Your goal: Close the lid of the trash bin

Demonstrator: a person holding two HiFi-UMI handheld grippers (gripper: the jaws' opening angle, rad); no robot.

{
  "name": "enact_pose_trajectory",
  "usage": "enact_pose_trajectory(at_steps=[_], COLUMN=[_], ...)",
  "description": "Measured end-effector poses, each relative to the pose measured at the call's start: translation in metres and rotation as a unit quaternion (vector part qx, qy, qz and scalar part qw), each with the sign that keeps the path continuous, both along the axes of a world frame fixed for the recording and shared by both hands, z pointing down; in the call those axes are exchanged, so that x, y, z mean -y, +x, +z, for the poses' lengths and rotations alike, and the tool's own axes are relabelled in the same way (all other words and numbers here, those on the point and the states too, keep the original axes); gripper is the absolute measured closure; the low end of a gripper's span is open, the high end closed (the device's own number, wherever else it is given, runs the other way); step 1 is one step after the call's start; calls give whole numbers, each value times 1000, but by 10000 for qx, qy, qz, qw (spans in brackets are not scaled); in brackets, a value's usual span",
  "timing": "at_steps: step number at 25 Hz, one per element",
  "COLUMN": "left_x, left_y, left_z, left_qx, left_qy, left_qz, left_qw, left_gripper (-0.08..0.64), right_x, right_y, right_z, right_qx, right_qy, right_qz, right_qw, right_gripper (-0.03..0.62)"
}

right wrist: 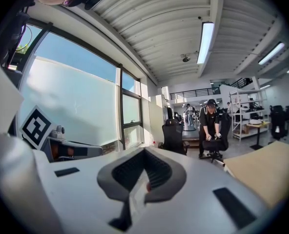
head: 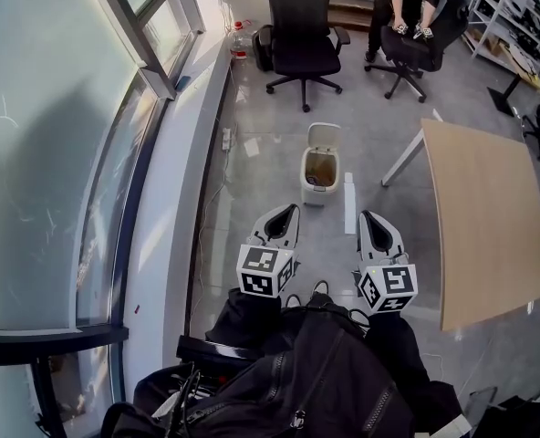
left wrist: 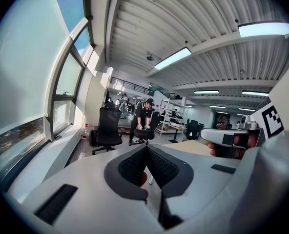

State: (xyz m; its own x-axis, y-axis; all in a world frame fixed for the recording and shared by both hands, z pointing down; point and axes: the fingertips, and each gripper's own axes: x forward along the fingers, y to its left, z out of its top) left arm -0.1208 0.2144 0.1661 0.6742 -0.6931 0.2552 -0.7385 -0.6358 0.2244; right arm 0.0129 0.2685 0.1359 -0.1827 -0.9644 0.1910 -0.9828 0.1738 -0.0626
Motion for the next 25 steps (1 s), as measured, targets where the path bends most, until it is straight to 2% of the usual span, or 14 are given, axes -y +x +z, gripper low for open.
enact_pose_trajectory(at_steps=[7, 14, 21, 25], left_x=[17, 69, 125, 149], left_y=[2, 9, 61, 91], left_z=[14, 17, 28, 35], left_qx=[88, 215, 344, 416], left_qy=[-115, -111, -186, -181], left_qz=[-66, -314, -267, -231], left_qw=[9999, 9992, 9989, 9987], left_gripper=[558, 558, 558, 558], right_x=[23, 81, 140, 167], right_y=[0, 8, 55, 87], right_z=[17, 25, 42, 57], right_qx=[83, 177, 281, 500], right_qy=[-146, -140, -333, -518], right_qz=[-127, -419, -453, -439], right_qw=[9998, 9989, 9980, 9964], right_gripper=[589, 589, 589, 588])
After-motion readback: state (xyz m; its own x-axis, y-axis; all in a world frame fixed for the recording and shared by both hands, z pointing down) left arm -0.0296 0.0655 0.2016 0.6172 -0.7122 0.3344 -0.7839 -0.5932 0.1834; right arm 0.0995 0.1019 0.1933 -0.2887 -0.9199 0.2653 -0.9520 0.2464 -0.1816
